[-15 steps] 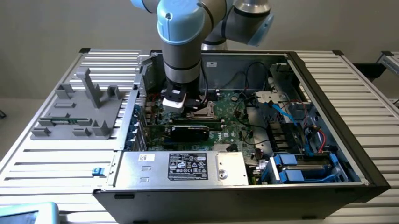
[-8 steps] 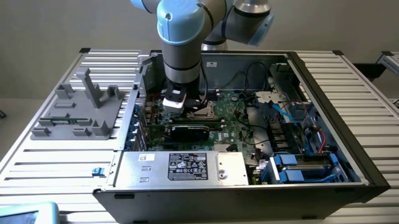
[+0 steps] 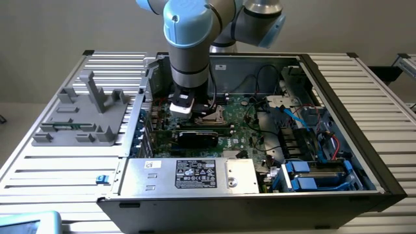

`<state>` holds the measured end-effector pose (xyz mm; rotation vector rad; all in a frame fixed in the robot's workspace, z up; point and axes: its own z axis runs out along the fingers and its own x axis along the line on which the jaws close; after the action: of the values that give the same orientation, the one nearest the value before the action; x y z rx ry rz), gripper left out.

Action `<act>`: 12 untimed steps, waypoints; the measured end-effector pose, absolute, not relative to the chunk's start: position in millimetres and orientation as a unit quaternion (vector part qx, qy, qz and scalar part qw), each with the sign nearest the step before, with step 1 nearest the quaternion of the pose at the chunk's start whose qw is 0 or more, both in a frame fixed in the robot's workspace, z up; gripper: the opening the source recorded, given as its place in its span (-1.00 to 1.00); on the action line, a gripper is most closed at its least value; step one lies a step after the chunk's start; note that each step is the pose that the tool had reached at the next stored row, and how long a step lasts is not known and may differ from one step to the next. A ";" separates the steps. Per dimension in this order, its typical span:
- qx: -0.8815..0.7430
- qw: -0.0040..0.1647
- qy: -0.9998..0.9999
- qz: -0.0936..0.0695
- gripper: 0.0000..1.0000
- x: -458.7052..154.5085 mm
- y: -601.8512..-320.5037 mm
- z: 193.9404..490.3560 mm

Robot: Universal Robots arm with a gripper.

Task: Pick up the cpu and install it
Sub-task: 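Install the second cpu locking lever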

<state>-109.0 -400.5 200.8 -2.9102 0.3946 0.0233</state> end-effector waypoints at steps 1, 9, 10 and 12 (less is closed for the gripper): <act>-0.986 0.102 0.134 0.008 -0.78 -109.0 -400.5 200.7; -0.986 0.102 0.134 0.007 -0.78 -110.6 -400.5 199.3; -0.986 0.103 0.133 0.007 -0.78 -110.7 -400.5 199.1; -0.986 0.103 0.133 0.006 -0.78 -110.8 -400.5 198.8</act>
<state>-110.8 -400.5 198.8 -2.9091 0.3936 0.0190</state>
